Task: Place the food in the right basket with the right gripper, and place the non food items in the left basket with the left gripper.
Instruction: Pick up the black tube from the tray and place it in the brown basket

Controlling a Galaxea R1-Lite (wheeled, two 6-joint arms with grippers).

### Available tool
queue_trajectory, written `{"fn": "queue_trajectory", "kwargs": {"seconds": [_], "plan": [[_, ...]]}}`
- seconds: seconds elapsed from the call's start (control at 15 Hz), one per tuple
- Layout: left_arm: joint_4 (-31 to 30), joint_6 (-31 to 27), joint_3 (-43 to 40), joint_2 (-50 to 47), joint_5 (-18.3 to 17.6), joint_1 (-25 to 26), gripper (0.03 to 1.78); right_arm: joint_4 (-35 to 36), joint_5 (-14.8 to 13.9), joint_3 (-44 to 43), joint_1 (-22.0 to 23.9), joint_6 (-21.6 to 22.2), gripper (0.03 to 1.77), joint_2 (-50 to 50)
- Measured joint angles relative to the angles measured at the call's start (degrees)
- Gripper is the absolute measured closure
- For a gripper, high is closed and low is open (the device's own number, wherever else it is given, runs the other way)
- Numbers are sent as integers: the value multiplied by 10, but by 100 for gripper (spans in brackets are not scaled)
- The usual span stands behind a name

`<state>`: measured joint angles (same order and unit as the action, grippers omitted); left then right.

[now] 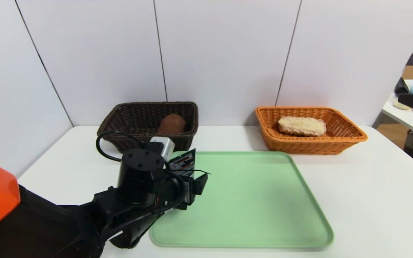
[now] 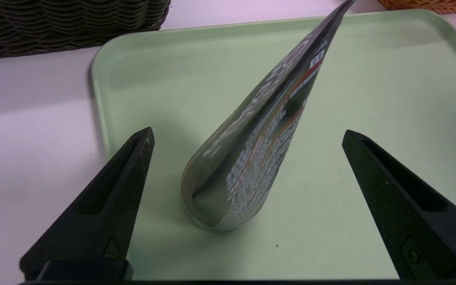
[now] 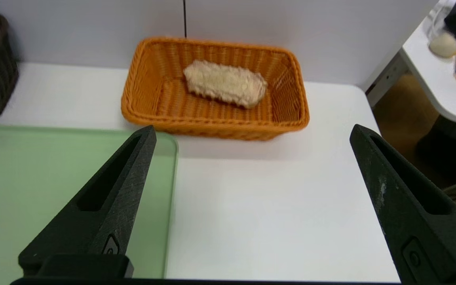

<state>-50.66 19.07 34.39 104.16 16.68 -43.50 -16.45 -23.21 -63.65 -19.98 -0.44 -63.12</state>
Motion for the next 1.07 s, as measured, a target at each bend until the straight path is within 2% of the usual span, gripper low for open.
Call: {"fn": "queue_trajectory", "kwargs": {"seconds": [0.27,0.4,0.53,0.67,0.87,1.07], "plan": [[0,-1,4,2,0,0,12,-23,9,1,1,0,11,-4],[0,-4,4,4,-1,0,12,-24,23,1,1,-3,11,-6],[0,-9,4,5,-1,0,12,-38,54,2,0,-5,11,-5],[0,-9,4,4,-2,0,12,-68,104,0,5,-19,11,2],[0,-9,4,4,-2,0,12,-73,150,0,47,-23,11,9],[0,-10,11,4,-3,0,12,-72,164,0,76,-22,11,11]]}}
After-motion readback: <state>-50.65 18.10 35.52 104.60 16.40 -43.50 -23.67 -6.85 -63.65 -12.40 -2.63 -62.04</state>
